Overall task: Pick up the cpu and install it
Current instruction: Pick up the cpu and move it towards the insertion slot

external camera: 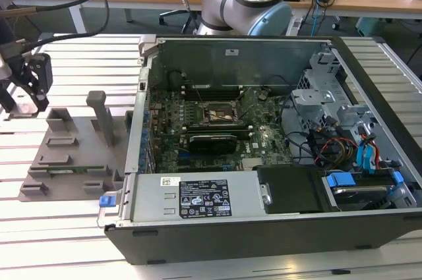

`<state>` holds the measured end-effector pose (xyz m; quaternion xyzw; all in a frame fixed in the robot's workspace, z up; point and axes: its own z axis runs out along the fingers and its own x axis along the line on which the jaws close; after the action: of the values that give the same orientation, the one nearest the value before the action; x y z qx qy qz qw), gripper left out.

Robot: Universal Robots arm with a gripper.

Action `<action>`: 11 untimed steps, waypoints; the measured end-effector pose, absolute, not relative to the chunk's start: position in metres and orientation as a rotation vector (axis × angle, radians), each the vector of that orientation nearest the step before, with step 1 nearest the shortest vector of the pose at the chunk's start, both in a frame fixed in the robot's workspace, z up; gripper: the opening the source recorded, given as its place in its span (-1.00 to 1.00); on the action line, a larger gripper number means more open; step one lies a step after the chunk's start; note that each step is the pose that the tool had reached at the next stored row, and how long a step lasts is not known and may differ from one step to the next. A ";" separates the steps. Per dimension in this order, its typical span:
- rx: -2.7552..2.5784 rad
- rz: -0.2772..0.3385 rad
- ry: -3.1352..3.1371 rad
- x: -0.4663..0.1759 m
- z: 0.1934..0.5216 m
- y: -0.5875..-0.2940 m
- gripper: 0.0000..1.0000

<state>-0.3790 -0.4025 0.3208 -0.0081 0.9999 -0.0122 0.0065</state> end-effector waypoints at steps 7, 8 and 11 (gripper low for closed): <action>-0.025 -0.038 3.128 -0.379 0.332 -0.402 0.09; -0.025 -0.038 3.128 -0.379 0.333 -0.402 0.09; -0.025 -0.039 3.128 -0.379 0.339 -0.402 0.09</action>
<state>-0.3790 -0.4025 0.3394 -0.0081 0.9999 -0.0124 0.0064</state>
